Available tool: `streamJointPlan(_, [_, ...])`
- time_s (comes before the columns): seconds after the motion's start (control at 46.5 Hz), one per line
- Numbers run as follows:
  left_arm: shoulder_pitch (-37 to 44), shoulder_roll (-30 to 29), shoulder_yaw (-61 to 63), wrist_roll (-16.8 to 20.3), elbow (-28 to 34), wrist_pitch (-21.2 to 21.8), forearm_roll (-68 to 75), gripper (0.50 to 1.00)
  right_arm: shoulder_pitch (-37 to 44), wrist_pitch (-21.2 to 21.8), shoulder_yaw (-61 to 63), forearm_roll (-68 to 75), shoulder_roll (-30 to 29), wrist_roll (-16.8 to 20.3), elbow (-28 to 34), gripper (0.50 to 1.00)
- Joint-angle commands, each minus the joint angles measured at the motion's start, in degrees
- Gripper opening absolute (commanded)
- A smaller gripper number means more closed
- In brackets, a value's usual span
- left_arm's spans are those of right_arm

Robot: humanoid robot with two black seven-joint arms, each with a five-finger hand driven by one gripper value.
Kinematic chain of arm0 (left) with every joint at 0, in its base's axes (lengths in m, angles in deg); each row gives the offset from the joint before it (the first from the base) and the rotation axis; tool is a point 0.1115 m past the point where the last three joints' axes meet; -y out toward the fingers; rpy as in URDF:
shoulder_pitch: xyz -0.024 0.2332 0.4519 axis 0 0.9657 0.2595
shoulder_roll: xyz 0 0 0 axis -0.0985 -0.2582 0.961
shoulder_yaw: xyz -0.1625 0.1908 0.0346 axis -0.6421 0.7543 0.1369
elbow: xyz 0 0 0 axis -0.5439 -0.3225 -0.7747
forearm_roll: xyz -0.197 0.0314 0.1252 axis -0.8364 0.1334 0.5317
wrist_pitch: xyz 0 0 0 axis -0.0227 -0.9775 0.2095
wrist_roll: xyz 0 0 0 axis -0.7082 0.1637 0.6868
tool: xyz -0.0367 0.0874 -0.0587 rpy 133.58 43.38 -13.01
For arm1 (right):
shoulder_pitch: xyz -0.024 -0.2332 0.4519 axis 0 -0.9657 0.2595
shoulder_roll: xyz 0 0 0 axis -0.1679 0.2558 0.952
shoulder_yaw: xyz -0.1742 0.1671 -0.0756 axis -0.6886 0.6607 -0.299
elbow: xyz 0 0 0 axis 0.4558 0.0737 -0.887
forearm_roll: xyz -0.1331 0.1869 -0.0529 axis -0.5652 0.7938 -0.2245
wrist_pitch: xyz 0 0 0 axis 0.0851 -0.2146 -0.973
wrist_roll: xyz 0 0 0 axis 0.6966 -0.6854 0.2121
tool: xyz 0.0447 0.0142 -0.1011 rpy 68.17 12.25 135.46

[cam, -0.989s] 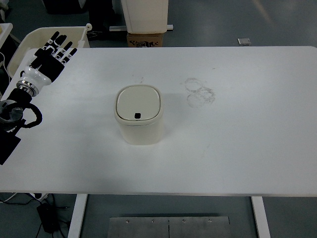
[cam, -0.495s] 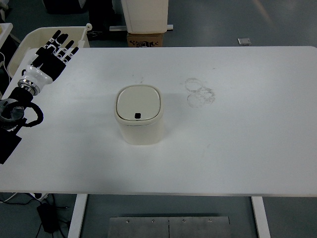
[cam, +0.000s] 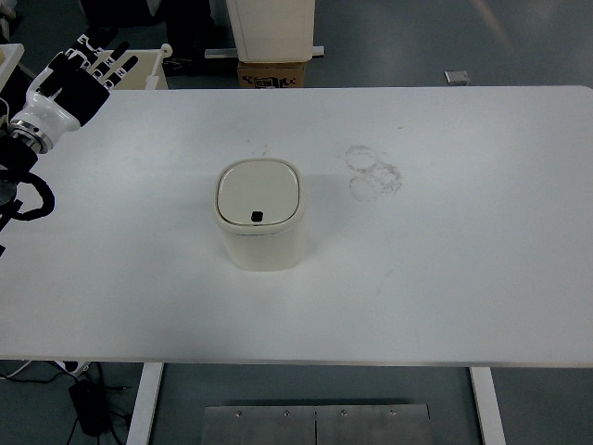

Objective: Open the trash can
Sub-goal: 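Raise the left hand and swing it over the table toward the trash can, then lower the left hand fingertips onto the cream trash can lid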

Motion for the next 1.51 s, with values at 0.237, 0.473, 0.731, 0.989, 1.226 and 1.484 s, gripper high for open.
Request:
streamJointPlan(0.237, [-0.4, -8.7, 3.0, -0.4, -13.6, 0.2, 1.0, 1.000, 0.0, 0.0, 0.0, 0.0, 0.0, 0.0, 0.0, 0.993])
streamJointPlan(0.473, [-7.9, -15.3, 13.9, -0.4, -21.1, 0.4, 2.8, 1.000, 0.0, 0.0, 0.0, 0.0, 0.0, 0.0, 0.0, 0.993])
streamJointPlan(0.731, [-22.8, -18.7, 29.9, -0.7, -25.6, 0.4, 5.4, 1.000, 0.0, 0.0, 0.0, 0.0, 0.0, 0.0, 0.0, 0.993])
streamJointPlan(0.989, [-34.3, -19.4, 41.6, -0.7, -30.8, 0.1, 9.0, 1.000, 0.0, 0.0, 0.0, 0.0, 0.0, 0.0, 0.0, 0.993])
streamJointPlan(1.226, [-47.3, -21.1, 55.4, -0.7, -37.8, -1.3, 10.9, 1.000, 0.0, 0.0, 0.0, 0.0, 0.0, 0.0, 0.0, 0.993])
streamJointPlan(1.484, [-53.3, -20.2, 61.8, -0.8, -42.6, -4.5, 19.0, 1.000, 0.0, 0.0, 0.0, 0.0, 0.0, 0.0, 0.0, 0.993])
